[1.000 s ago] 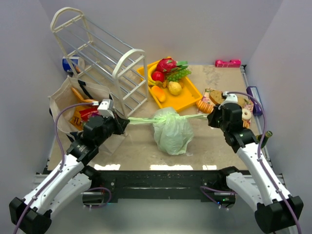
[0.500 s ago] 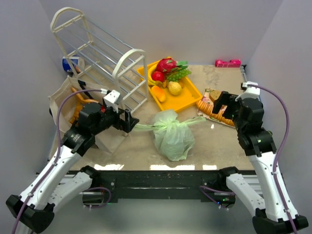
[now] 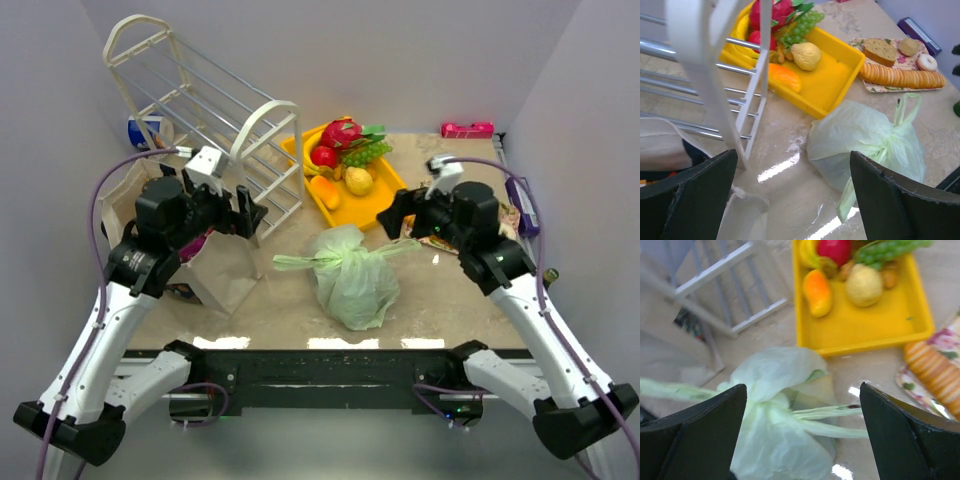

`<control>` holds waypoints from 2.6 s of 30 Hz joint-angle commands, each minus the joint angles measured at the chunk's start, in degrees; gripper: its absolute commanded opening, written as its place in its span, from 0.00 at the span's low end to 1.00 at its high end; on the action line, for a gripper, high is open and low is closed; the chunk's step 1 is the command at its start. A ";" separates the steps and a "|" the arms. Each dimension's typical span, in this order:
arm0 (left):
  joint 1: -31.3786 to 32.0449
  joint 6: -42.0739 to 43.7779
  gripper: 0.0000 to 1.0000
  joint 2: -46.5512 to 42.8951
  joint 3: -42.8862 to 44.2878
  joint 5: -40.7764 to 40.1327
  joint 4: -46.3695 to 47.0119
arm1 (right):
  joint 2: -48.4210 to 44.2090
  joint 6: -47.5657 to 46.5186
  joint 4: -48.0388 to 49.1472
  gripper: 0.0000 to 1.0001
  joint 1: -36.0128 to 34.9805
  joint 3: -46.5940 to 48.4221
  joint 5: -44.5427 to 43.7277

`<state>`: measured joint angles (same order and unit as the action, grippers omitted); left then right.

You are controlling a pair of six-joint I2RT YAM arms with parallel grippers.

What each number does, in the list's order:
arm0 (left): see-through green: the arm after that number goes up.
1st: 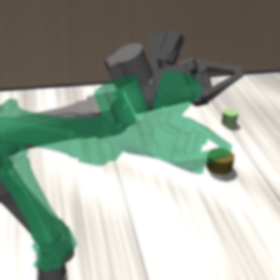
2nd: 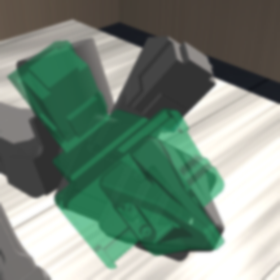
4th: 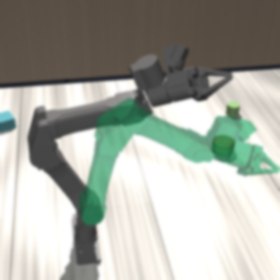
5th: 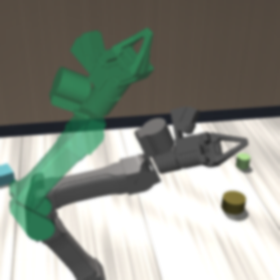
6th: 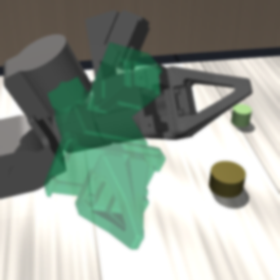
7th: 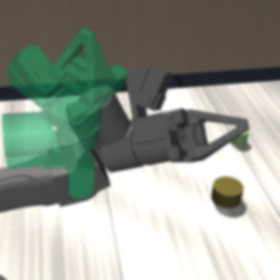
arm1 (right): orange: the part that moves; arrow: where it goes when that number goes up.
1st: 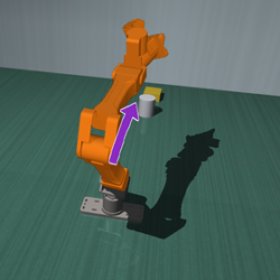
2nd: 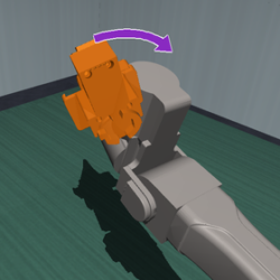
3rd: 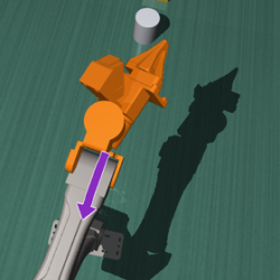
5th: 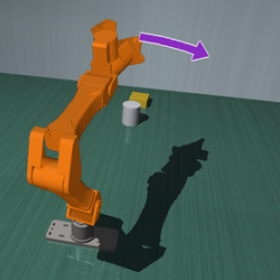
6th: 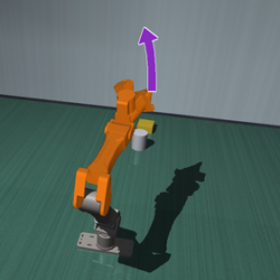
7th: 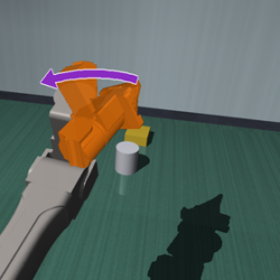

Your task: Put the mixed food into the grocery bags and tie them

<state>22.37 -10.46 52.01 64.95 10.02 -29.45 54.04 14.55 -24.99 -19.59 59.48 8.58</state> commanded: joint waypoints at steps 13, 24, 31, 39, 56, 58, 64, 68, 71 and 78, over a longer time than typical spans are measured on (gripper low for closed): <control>-20.70 -0.71 1.00 -0.76 2.03 2.64 -3.77 | 9.94 -6.72 3.02 0.99 -21.88 -3.23 -8.49; -20.70 3.24 1.00 -3.05 0.88 2.80 -6.41 | 15.65 -6.46 3.19 0.90 -24.26 -5.69 -12.10; -20.35 5.18 1.00 -4.11 1.15 8.42 -5.36 | 16.98 -4.79 5.30 0.26 -24.26 -7.28 -8.75; -5.78 3.52 0.97 -2.27 0.89 10.64 -0.80 | 8.99 -4.88 7.59 0.00 -24.26 -4.82 0.46; 11.01 2.19 1.00 8.54 -4.39 35.42 19.52 | 2.74 -5.67 6.54 0.00 -24.18 0.63 10.05; 12.25 3.51 1.00 10.12 -4.65 34.37 18.47 | 2.21 -5.23 6.80 0.00 -24.26 0.98 11.28; 15.07 4.66 1.00 11.97 -6.76 32.08 18.81 | 1.51 -4.79 6.71 0.00 -24.26 1.77 13.39; 16.30 4.57 1.00 12.24 -8.69 30.23 20.83 | 1.24 -4.61 6.18 0.00 -24.18 2.39 14.80; 17.44 4.22 0.95 13.38 -9.05 31.46 22.15 | 0.72 -4.26 6.18 0.00 -24.18 2.39 14.28; 18.76 5.19 0.41 15.14 -9.31 31.03 20.58 | -0.34 -3.82 5.57 0.00 -24.26 2.74 12.16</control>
<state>40.80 -6.44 67.05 56.29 40.93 -10.39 55.79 9.85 -22.52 -43.62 58.28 20.53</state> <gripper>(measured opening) 0.584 0.026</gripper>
